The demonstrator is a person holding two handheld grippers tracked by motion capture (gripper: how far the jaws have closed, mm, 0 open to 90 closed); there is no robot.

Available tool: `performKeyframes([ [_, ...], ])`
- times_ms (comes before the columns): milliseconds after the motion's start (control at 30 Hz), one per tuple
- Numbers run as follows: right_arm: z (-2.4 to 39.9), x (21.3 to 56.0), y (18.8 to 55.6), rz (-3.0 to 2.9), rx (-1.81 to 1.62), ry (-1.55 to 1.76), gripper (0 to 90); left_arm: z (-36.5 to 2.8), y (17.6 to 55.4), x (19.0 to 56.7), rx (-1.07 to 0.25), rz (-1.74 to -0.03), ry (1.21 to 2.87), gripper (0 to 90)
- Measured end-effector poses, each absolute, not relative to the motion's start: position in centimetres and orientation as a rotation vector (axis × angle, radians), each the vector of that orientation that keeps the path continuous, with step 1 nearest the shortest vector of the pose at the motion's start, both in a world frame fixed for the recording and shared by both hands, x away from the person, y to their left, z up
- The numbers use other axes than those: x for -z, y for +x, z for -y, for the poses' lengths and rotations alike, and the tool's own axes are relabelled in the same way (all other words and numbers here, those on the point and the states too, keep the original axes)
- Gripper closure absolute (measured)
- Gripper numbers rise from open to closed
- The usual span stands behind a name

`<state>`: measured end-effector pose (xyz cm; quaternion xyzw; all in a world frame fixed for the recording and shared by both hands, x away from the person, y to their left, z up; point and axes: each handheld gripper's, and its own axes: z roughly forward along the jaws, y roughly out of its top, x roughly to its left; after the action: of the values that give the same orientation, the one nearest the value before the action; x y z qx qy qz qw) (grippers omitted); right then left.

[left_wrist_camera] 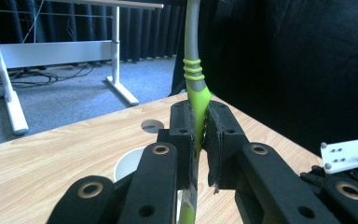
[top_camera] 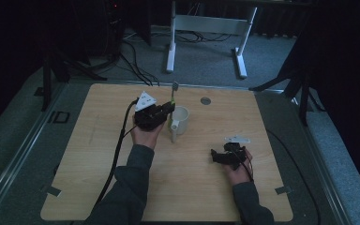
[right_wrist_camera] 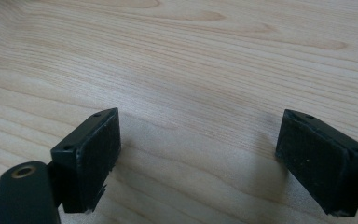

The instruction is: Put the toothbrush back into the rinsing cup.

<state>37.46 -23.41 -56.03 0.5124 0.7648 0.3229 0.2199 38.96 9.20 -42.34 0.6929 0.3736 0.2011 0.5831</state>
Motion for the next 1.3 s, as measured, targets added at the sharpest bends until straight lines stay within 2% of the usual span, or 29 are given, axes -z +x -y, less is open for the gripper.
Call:
performKeyframes([
  [1300, 23.4, 56.0, 37.5, -2.116, -0.893, 1.417, 13.5, -7.7, 40.0, 43.8, -0.448, -0.879, 1.609, 81.6],
])
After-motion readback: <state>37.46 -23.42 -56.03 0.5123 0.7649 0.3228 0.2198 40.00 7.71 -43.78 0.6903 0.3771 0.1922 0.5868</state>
